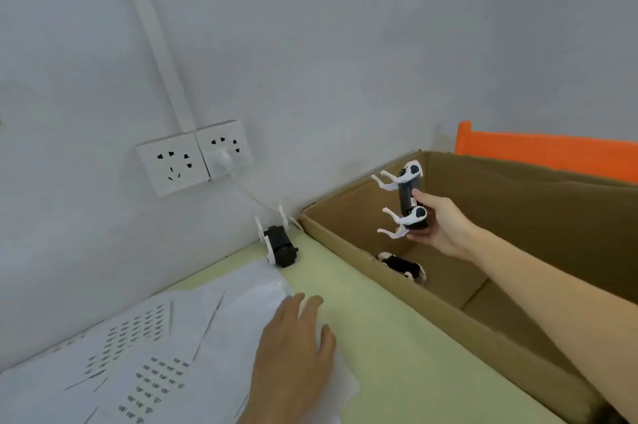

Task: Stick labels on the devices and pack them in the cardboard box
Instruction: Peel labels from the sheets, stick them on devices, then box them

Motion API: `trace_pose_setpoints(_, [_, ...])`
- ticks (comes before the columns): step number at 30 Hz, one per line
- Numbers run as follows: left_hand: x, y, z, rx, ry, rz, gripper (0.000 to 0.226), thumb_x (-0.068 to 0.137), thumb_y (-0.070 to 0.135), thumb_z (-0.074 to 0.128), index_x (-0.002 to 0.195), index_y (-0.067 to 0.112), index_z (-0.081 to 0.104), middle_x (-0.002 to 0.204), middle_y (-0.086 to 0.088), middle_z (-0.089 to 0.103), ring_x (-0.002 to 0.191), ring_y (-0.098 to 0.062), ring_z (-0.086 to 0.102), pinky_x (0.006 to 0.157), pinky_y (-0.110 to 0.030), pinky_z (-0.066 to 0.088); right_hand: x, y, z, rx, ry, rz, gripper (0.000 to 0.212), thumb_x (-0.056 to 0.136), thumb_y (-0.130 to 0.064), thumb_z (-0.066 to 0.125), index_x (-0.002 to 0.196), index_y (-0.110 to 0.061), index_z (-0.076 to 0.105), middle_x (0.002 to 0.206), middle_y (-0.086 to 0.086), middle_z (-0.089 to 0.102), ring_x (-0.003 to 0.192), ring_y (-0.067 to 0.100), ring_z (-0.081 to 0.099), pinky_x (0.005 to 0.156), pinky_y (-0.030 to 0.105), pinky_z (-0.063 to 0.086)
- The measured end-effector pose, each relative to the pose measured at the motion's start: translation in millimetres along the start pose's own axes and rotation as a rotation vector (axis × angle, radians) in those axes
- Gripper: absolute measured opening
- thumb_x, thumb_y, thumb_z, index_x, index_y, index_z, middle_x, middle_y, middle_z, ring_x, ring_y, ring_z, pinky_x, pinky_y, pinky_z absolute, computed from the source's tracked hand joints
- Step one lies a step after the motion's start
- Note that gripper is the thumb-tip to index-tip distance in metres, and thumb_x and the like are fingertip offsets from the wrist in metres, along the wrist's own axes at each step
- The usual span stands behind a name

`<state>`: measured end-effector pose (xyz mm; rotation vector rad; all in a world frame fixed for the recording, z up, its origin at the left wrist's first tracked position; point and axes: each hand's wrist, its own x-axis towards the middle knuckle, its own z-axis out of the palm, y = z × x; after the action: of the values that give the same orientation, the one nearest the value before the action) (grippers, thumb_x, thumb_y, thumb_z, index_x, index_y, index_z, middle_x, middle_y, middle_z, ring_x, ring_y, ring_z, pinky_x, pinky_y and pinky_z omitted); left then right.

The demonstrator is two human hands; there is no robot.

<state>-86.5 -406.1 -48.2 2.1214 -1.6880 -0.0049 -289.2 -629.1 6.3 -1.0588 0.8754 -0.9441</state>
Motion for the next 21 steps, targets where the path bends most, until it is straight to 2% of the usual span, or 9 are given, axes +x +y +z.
trace_pose_setpoints(3, [23.6,21.1,25.9,0.054,0.023,-0.007,0.048,0.102,0.042,0.03,0.149,0.034,0.025,0.158,0.012,0.019,0.149,-0.01,0.013,0.118,-0.026,0.018,40.5,16.4,-40.9,-0.067,0.139,0.054,0.033,0.099,-0.034,0.057,0.118,-0.007,0.06,0.108,0.015,0.065,0.092,0.033,0.063,0.07,0.036,0.051])
trace_pose_setpoints(5, [34.4,26.1,37.3,0.089,0.0,-0.018,0.053,0.096,0.048,0.016,0.146,0.034,0.024,0.153,0.013,0.021,0.147,-0.011,0.015,0.116,-0.027,0.017,68.7,30.1,-69.2,-0.158,0.208,0.093,0.031,0.097,-0.034,0.061,0.114,-0.008,0.063,0.107,0.015,0.067,0.095,0.033,0.065,0.072,0.039,0.055])
trace_pose_setpoints(8, [44.4,27.1,44.2,0.148,-0.042,-0.036,0.084,0.07,0.054,-0.012,0.147,0.038,0.018,0.158,0.014,0.012,0.147,-0.008,0.009,0.117,-0.028,0.012,112.2,51.7,-106.8,-0.337,0.26,0.127,0.026,0.095,-0.032,0.066,0.101,-0.007,0.064,0.095,0.013,0.068,0.087,0.029,0.068,0.084,0.044,0.059])
trace_pose_setpoints(10, [49.0,30.4,43.0,0.199,-0.106,-0.069,0.083,0.073,0.054,-0.004,0.147,0.037,0.027,0.16,0.009,0.019,0.148,-0.011,0.019,0.117,-0.034,0.02,138.7,67.5,-124.0,-0.437,0.292,0.147,0.026,0.093,-0.03,0.068,0.101,-0.006,0.066,0.09,0.01,0.069,0.076,0.021,0.068,0.066,0.033,0.06])
trace_pose_setpoints(11, [50.6,32.5,41.8,0.249,-0.149,-0.063,0.076,0.077,0.052,0.011,0.141,0.031,0.044,0.155,0.0,0.036,0.142,-0.017,0.039,0.111,-0.042,0.036,150.0,74.5,-129.5,-0.498,0.307,0.157,0.026,0.092,-0.03,0.07,0.101,-0.006,0.067,0.088,0.008,0.069,0.072,0.019,0.068,0.057,0.027,0.057])
trace_pose_setpoints(13, [53.8,32.5,39.6,0.206,-0.167,-0.029,0.059,0.071,0.044,0.035,0.106,0.019,0.076,0.117,-0.01,0.071,0.103,-0.027,0.072,0.075,-0.047,0.059,173.5,87.8,-136.4,-0.626,0.323,0.181,0.025,0.089,-0.031,0.072,0.099,-0.009,0.069,0.088,0.009,0.071,0.074,0.021,0.069,0.057,0.028,0.056])
trace_pose_setpoints(15, [56.5,29.9,42.9,0.25,-0.197,-0.022,0.055,0.065,0.043,0.038,0.087,0.016,0.08,0.099,-0.01,0.076,0.085,-0.029,0.076,0.06,-0.046,0.06,197.4,98.4,-137.9,-0.797,0.327,0.199,0.022,0.086,-0.032,0.074,0.094,-0.012,0.069,0.089,0.013,0.072,0.082,0.027,0.07,0.067,0.034,0.059])
trace_pose_setpoints(18, [62.7,26.8,48.1,0.273,-0.233,-0.066,0.057,0.059,0.044,0.037,0.082,0.016,0.081,0.096,-0.01,0.077,0.082,-0.029,0.076,0.06,-0.047,0.059,225.6,115.8,-133.9,-1.056,0.308,0.219,0.024,0.087,-0.032,0.072,0.096,-0.01,0.067,0.088,0.016,0.071,0.075,0.029,0.067,0.058,0.029,0.052])
trace_pose_setpoints(21, [67.4,23.0,56.3,0.276,-0.176,-0.099,0.058,0.055,0.046,0.037,0.08,0.016,0.081,0.096,-0.01,0.077,0.081,-0.028,0.076,0.065,-0.043,0.059,246.8,141.6,-132.7,-1.237,0.346,0.207,0.035,0.088,-0.031,0.072,0.109,-0.005,0.064,0.1,0.019,0.064,0.092,0.036,0.061,0.07,0.033,0.049])
